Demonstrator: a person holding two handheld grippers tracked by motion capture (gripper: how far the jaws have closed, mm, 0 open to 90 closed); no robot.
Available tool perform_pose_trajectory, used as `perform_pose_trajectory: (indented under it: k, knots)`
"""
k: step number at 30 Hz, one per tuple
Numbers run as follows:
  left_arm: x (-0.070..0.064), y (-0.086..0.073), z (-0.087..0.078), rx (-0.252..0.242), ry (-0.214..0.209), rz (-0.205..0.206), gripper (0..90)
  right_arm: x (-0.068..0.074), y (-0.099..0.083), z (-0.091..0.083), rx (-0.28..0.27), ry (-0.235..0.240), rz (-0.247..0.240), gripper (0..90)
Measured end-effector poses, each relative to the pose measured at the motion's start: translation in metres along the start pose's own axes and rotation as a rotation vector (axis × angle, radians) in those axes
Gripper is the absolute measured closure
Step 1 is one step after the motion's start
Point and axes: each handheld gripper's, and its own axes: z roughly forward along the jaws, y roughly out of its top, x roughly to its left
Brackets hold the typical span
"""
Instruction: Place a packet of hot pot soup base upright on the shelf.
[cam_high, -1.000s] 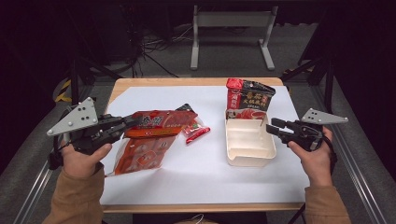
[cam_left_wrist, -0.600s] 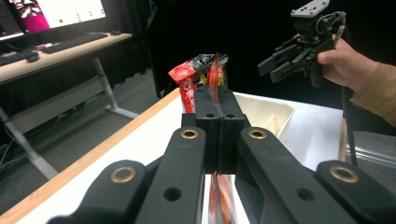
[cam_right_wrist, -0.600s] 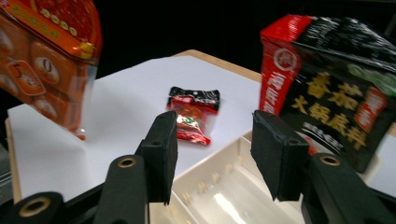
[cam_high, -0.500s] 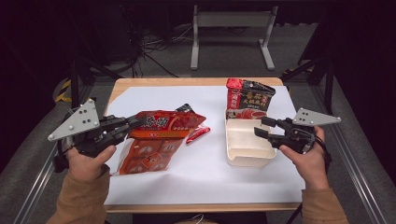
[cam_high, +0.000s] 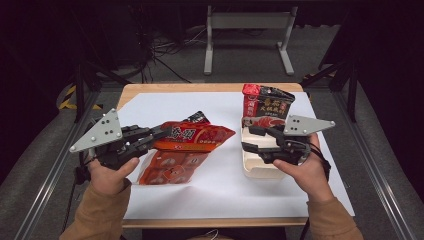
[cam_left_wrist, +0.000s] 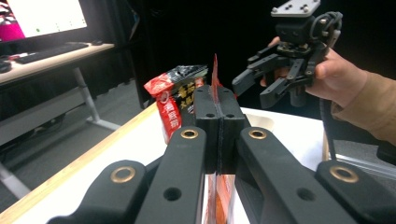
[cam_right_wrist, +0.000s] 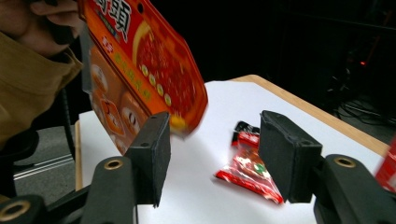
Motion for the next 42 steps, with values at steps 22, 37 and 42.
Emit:
perform_pose_trajectory:
  k: [22,37,42]
  knots:
    - [-0.012,0.002,0.008,-0.047,-0.048,0.025,90.0,0.014,0.024,0.046,-0.058,0.186,-0.029,47.5]
    - [-0.008,0.000,0.005,-0.062,-0.037,0.012,90.0,0.014,0.022,0.055,-0.023,0.288,-0.102,85.7]
    - [-0.007,-0.001,0.005,-0.067,-0.037,0.001,90.0,0.017,0.025,0.053,-0.025,0.289,-0.117,88.9]
